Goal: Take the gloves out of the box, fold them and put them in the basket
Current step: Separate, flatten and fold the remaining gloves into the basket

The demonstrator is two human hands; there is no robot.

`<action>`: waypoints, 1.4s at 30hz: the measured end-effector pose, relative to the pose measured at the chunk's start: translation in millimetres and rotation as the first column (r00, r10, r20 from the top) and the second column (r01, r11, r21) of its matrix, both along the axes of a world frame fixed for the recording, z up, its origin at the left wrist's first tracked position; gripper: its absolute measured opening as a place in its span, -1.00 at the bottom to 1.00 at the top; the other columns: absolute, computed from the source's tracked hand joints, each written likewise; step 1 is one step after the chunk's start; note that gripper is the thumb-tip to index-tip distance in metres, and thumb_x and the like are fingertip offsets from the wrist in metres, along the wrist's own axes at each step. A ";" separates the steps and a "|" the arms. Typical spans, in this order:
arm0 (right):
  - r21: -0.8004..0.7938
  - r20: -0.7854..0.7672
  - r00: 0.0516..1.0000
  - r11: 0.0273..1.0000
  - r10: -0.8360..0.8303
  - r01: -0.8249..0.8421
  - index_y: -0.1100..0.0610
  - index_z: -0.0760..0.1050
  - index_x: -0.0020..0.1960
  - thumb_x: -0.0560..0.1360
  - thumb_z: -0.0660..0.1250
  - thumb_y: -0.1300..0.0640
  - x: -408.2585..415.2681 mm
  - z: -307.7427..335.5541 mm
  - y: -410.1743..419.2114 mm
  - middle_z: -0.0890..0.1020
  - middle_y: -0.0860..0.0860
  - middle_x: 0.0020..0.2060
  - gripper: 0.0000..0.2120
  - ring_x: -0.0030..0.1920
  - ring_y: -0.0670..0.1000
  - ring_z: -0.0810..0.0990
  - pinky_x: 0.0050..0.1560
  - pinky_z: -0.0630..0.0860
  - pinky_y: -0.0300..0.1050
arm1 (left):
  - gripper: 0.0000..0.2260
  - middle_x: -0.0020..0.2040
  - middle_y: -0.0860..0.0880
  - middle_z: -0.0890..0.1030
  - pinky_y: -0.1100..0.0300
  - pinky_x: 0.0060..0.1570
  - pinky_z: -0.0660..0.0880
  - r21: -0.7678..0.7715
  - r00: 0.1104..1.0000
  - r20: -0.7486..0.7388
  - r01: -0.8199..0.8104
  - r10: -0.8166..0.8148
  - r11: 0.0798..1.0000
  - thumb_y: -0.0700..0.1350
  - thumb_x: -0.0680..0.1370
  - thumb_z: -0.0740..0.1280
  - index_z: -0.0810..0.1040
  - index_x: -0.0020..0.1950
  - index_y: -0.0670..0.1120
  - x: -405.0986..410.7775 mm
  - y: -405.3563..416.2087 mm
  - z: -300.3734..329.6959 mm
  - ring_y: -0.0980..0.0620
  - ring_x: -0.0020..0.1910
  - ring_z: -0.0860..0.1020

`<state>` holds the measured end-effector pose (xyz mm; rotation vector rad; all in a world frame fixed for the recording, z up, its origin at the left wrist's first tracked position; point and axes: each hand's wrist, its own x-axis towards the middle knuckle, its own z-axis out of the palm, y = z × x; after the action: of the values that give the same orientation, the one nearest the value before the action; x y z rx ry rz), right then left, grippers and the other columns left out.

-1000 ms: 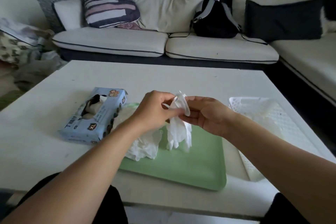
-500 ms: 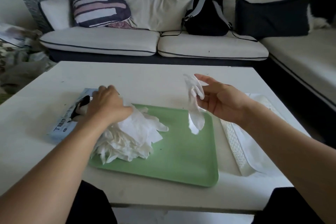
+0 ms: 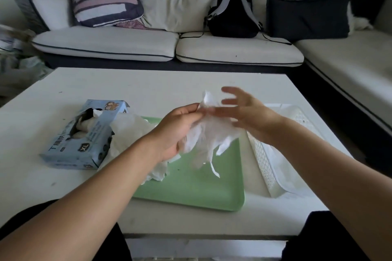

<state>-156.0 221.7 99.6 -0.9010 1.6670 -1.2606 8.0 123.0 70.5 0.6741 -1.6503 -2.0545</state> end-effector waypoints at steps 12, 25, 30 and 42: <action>0.093 0.155 0.964 0.968 0.218 -0.234 0.30 0.62 0.19 0.51 0.43 0.23 -8.8 -1.2 6.5 0.69 0.20 0.09 -0.73 0.07 0.16 0.69 0.07 0.64 -0.03 | -0.62 -0.02 -0.14 0.64 0.02 0.01 0.42 -0.054 0.973 0.165 0.169 -0.158 0.984 0.02 0.50 0.40 0.60 0.12 -0.27 12.2 -21.6 6.5 -0.11 -0.03 0.56; 0.307 -0.097 0.972 0.935 0.214 -0.175 0.28 0.65 -0.01 0.39 0.55 0.28 -19.9 -12.9 -4.3 0.67 0.10 -0.17 -0.80 -0.11 0.07 0.64 -0.02 0.62 -0.06 | -0.93 -0.14 -0.11 0.74 0.22 -0.26 0.55 -0.340 0.938 0.347 0.145 -0.019 0.929 -0.13 0.61 0.41 0.68 0.03 -0.09 7.2 -25.6 -5.2 0.05 -0.26 0.64; -0.327 -0.501 0.842 0.944 -0.199 0.028 0.25 0.61 -0.21 0.36 0.57 0.27 -16.4 -4.9 -10.9 0.57 0.04 -0.38 -0.86 -0.37 -0.10 0.44 -0.34 0.39 -0.20 | -0.81 -0.08 0.15 0.73 0.14 0.04 0.57 -0.681 0.973 -0.073 -0.208 0.217 0.702 -0.20 0.58 0.42 0.70 -0.04 0.11 -7.7 -36.6 -7.1 0.14 -0.04 0.68; 0.558 -0.693 0.262 0.730 0.672 -0.395 0.13 0.64 0.09 0.44 0.54 0.11 11.0 -56.5 11.8 0.63 -0.05 -0.08 -0.75 -0.11 -0.08 0.54 -0.06 0.39 -0.23 | -0.77 -0.04 0.13 0.72 0.20 -0.02 0.58 -0.640 0.689 0.723 0.695 -0.046 0.328 -0.23 0.50 0.39 0.73 0.02 0.05 16.8 -16.3 -37.8 0.16 -0.07 0.65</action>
<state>-145.0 233.5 43.1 -1.9488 1.8803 0.0606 24.9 106.7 32.7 0.5138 -3.1765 -0.7357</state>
